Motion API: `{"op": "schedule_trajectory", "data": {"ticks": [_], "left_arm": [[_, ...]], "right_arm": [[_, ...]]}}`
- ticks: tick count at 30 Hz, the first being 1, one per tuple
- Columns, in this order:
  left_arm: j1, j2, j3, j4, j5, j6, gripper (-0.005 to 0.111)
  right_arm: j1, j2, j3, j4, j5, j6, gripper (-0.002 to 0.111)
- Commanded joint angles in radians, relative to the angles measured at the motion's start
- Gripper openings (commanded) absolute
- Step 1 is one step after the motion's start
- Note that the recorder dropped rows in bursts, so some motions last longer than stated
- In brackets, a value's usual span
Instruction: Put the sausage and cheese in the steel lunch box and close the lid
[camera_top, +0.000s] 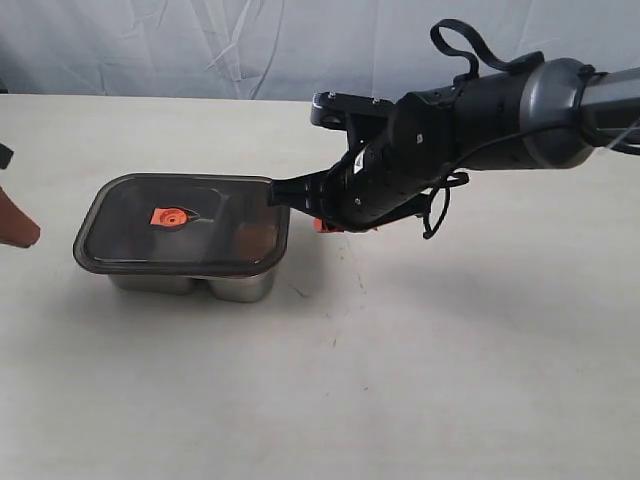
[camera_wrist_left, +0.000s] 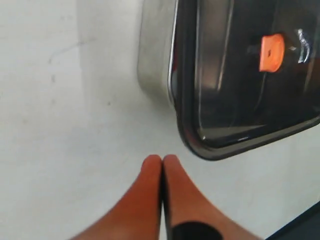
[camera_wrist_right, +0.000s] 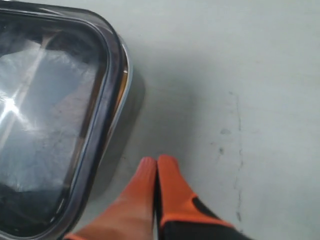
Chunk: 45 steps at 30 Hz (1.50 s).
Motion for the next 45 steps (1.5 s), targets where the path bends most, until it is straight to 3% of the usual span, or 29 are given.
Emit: {"op": "schedule_trajectory", "data": {"ticks": [1,11,27,34,45], "left_arm": [[-0.064,-0.013,0.05,0.106,0.005,-0.077,0.0],[-0.177,-0.013,0.071,0.098,-0.047,-0.104,0.0],[-0.177,-0.013,0.071,0.069,-0.23,-0.104,0.0],[-0.177,-0.013,0.01,0.075,-0.238,-0.104,0.0],[-0.177,-0.013,0.002,0.164,-0.311,-0.161,0.0]], "right_arm": [[-0.001,0.012,0.0,-0.03,-0.016,0.002,-0.001],[-0.001,0.012,0.0,-0.051,-0.023,0.002,-0.001],[-0.001,0.012,0.0,-0.045,-0.019,0.002,-0.001],[0.001,0.013,0.0,0.007,-0.026,0.002,-0.001],[0.048,0.013,0.0,0.051,-0.013,0.001,-0.001]]}}
